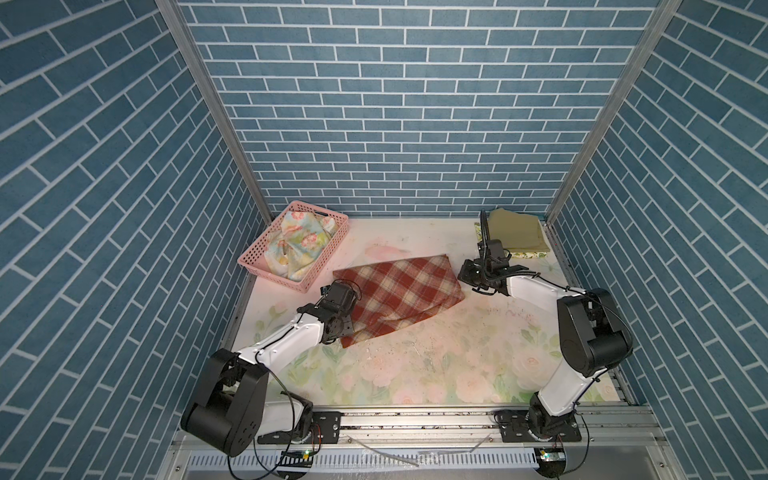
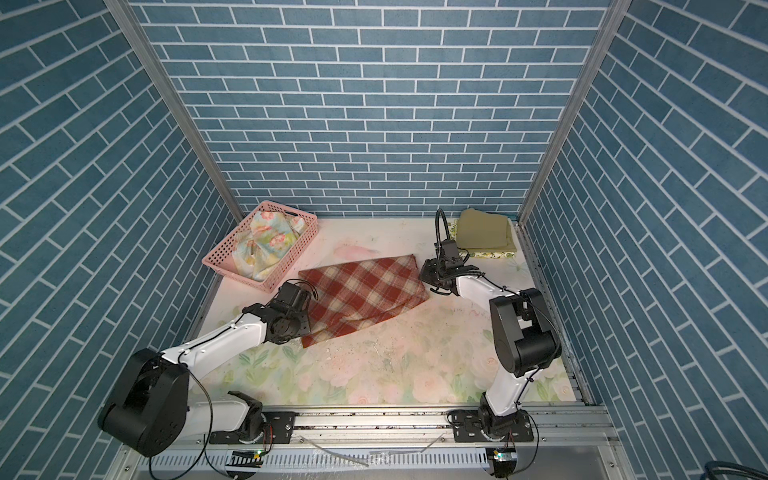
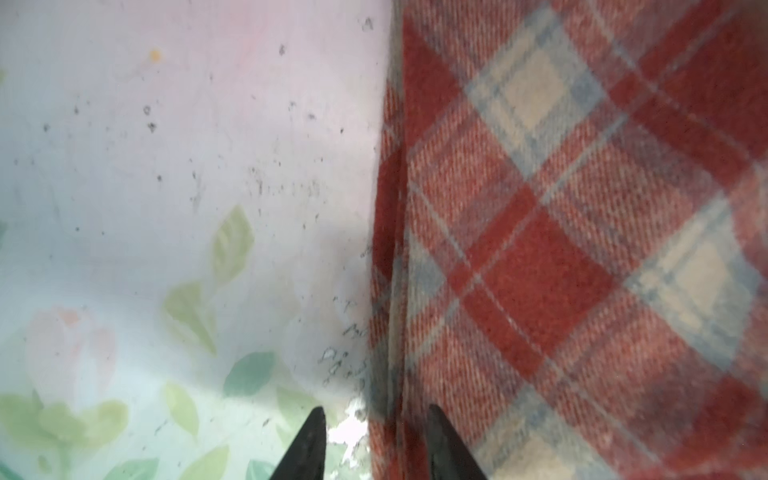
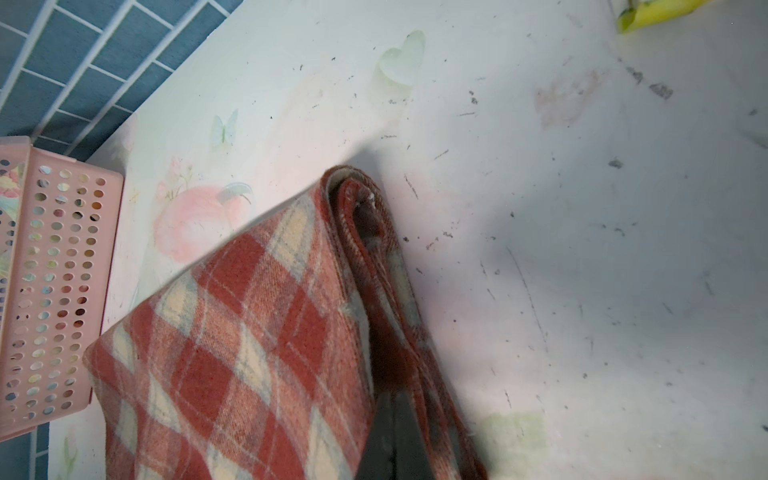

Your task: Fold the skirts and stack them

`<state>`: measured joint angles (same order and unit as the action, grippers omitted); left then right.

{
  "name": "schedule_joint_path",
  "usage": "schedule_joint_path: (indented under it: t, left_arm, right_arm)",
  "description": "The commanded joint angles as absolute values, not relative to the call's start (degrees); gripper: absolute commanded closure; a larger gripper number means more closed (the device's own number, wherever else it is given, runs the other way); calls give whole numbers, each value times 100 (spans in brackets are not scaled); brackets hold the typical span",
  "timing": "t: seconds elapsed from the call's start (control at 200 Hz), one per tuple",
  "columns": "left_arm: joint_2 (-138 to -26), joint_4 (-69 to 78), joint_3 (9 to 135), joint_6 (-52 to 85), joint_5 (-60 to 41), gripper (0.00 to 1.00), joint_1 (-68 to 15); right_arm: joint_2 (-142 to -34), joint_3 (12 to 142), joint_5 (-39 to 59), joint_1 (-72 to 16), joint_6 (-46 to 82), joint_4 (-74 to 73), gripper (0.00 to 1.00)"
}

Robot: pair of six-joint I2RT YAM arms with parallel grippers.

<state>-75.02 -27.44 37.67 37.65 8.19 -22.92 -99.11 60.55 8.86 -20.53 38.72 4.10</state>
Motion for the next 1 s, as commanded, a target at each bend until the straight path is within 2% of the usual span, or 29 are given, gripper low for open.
schedule_joint_path:
  t: [0.0, 0.245, 0.41, 0.45, 0.5, 0.555, 0.635, 0.845, 0.995]
  left_arm:
    - [-7345, -3089, 3799, 3819, 653, 57, -2259]
    - [-7146, -2674, 3527, 4204, -103, 56, -2269]
    - [-7472, -2443, 3434, 4257, -165, 59, -2285]
    - [-7559, -2364, 3406, 4254, -150, 65, -2299]
    - [-7626, -2288, 3406, 4267, -135, 78, -2298]
    - [-7638, -2226, 3441, 4291, -138, 85, -2296]
    - [-7587, -2355, 3600, 4244, -59, 88, -2301]
    - [-7335, -2801, 3857, 4059, 214, 89, -2294]
    - [-7302, -2888, 3919, 4017, 261, 87, -2294]
  right_arm:
    - [-9793, 6251, 923, -2032, 3768, 431, 100]
    - [-9652, 6023, 896, -2035, 3667, 396, 100]
    - [-9584, 5937, 915, -2031, 3648, 379, 100]
    - [-9548, 5909, 906, -2030, 3635, 378, 100]
    - [-9499, 5884, 881, -2030, 3601, 386, 100]
    - [-9460, 5853, 861, -2031, 3534, 427, 100]
    - [-9436, 5789, 865, -2030, 3459, 483, 94]
    - [-9602, 5773, 1178, -2039, 3357, 495, 69]
    - [-9685, 5787, 1282, -2074, 3349, 465, 61]
